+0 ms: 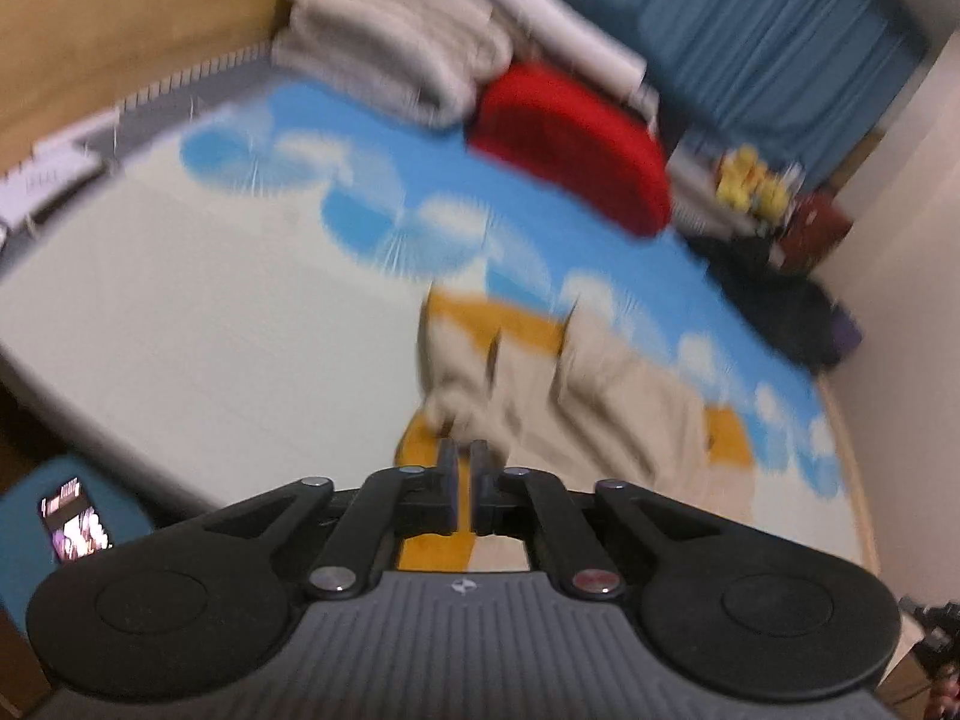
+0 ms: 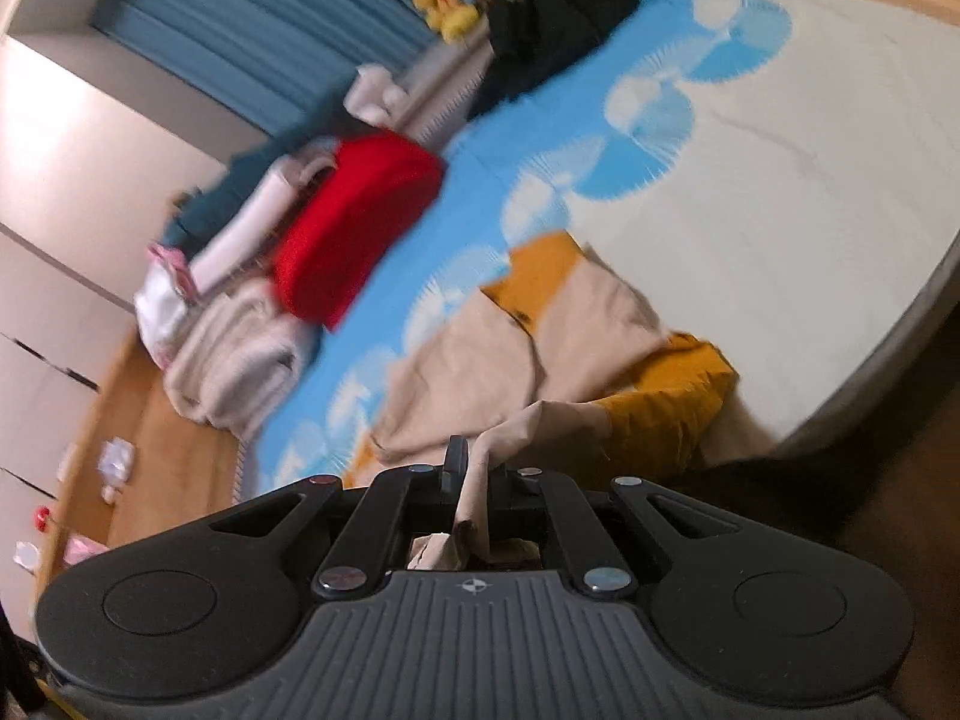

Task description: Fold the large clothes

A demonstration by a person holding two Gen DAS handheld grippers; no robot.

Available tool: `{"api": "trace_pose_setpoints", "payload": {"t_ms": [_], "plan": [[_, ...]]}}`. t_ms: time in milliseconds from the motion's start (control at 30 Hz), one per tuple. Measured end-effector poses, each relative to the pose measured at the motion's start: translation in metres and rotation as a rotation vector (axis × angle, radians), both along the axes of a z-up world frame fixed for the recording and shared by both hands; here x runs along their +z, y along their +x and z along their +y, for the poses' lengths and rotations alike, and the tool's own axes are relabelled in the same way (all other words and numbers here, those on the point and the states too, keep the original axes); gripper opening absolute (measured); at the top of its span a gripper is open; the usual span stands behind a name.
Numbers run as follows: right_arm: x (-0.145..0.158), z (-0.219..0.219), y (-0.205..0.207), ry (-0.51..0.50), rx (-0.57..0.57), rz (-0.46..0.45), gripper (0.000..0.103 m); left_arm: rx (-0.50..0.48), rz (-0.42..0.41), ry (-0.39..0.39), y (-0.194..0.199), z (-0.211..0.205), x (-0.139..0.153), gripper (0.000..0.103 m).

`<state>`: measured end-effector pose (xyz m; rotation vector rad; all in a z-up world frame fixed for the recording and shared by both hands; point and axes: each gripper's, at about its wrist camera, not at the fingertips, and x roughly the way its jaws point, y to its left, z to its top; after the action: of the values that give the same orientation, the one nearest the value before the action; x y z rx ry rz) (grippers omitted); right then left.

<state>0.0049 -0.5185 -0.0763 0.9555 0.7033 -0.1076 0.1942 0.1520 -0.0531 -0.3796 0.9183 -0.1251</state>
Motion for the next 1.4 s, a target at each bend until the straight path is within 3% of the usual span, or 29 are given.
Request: {"api": "trace_pose_setpoints", "payload": {"t_ms": [33, 100, 167, 333, 500, 567, 600, 633, 667, 767, 900, 1067, 1233, 1400], "plan": [[0.000, 0.001, 0.000, -0.006, 0.003, 0.006, 0.004, -0.013, 0.041, -0.002, 0.002, 0.000, -0.011, 0.029], [0.000, 0.001, 0.001, -0.022, 0.008, 0.011, 0.004, -0.036, 0.137, -0.016, 0.005, -0.002, -0.035, 0.050], [0.001, 0.003, 0.003, -0.038, 0.015, 0.014, 0.004, -0.072, 0.210, -0.016, 0.003, -0.009, -0.053, 0.055], [0.000, 0.007, 0.005, -0.054, 0.038, 0.016, 0.004, -0.197, 0.314, 0.033, -0.007, -0.031, -0.078, 0.083], [0.001, 0.013, 0.004, -0.061, 0.047, 0.011, 0.004, -0.299, 0.367, 0.091, -0.016, -0.047, -0.090, 0.085], [0.002, 0.014, 0.004, -0.059, 0.042, 0.012, 0.004, -0.339, 0.366, 0.107, -0.021, -0.051, -0.087, 0.084], [0.002, 0.015, 0.003, -0.058, 0.039, 0.012, 0.004, -0.354, 0.368, 0.100, -0.022, -0.055, -0.087, 0.070], [0.002, 0.015, 0.001, -0.056, 0.037, 0.012, 0.004, -0.377, 0.365, 0.088, -0.025, -0.057, -0.086, 0.026], [0.002, 0.014, -0.001, -0.054, 0.034, 0.011, 0.004, -0.395, 0.370, 0.083, -0.028, -0.062, -0.087, 0.008], [0.001, 0.014, -0.004, -0.051, 0.032, 0.008, 0.004, -0.337, 0.304, 0.080, -0.037, -0.063, -0.079, 0.007], [-0.001, 0.006, -0.007, -0.049, 0.008, 0.009, 0.004, -0.218, 0.215, 0.021, -0.036, -0.047, -0.055, 0.006], [-0.005, -0.016, 0.011, -0.040, -0.038, 0.005, 0.004, -0.082, 0.114, -0.027, 0.004, -0.033, -0.022, 0.006], [-0.010, -0.044, 0.085, -0.059, -0.067, -0.013, 0.004, -0.013, 0.050, -0.057, 0.086, -0.051, -0.004, 0.006], [-0.027, -0.078, 0.200, -0.079, -0.087, 0.025, 0.004, 0.029, 0.022, -0.063, 0.195, -0.082, -0.014, 0.006]]}}
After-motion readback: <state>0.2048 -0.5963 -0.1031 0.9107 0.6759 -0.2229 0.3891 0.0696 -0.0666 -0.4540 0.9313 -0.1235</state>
